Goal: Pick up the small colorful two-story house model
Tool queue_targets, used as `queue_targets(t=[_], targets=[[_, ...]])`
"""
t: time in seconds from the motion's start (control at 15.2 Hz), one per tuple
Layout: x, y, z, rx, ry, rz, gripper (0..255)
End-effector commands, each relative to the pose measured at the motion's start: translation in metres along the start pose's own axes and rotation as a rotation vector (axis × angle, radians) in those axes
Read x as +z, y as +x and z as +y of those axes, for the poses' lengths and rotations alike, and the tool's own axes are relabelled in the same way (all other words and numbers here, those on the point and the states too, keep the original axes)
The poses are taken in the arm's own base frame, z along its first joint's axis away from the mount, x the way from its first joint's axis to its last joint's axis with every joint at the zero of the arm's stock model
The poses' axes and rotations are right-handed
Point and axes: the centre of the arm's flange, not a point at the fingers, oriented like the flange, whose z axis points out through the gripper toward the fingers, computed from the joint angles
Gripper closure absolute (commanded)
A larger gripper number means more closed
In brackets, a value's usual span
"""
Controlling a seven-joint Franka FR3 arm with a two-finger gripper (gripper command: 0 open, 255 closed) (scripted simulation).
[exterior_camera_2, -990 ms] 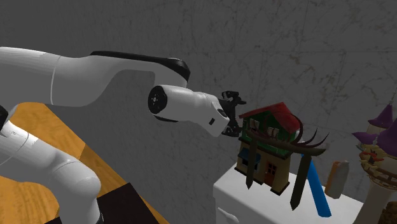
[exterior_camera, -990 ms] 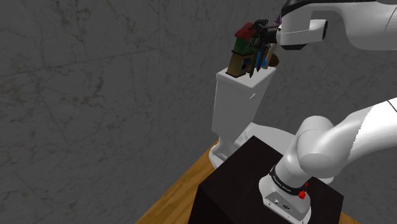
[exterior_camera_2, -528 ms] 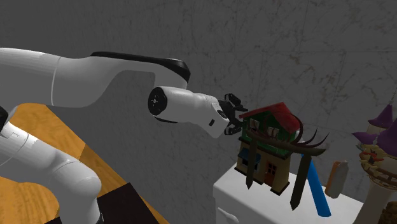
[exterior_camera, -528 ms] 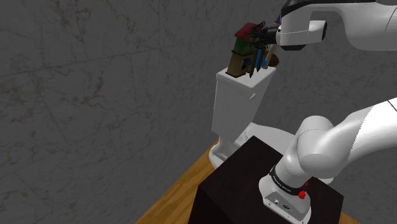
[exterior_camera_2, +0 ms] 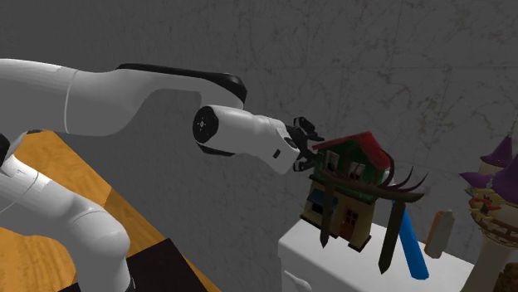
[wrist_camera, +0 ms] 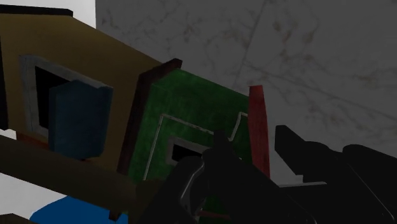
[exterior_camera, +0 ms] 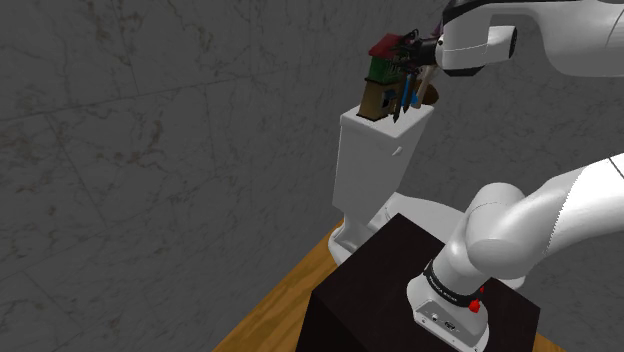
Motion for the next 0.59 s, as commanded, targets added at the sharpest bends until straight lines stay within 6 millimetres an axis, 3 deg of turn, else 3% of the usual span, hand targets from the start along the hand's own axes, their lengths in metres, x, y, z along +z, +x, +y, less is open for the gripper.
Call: queue_targets(t=[0.0,0.53], targets=[[-0.005,0.005,-0.011,-0.001,0.003,0.001,255],[-0.018,0.019,-0.048,-0.001,0.003,0.001,255]])
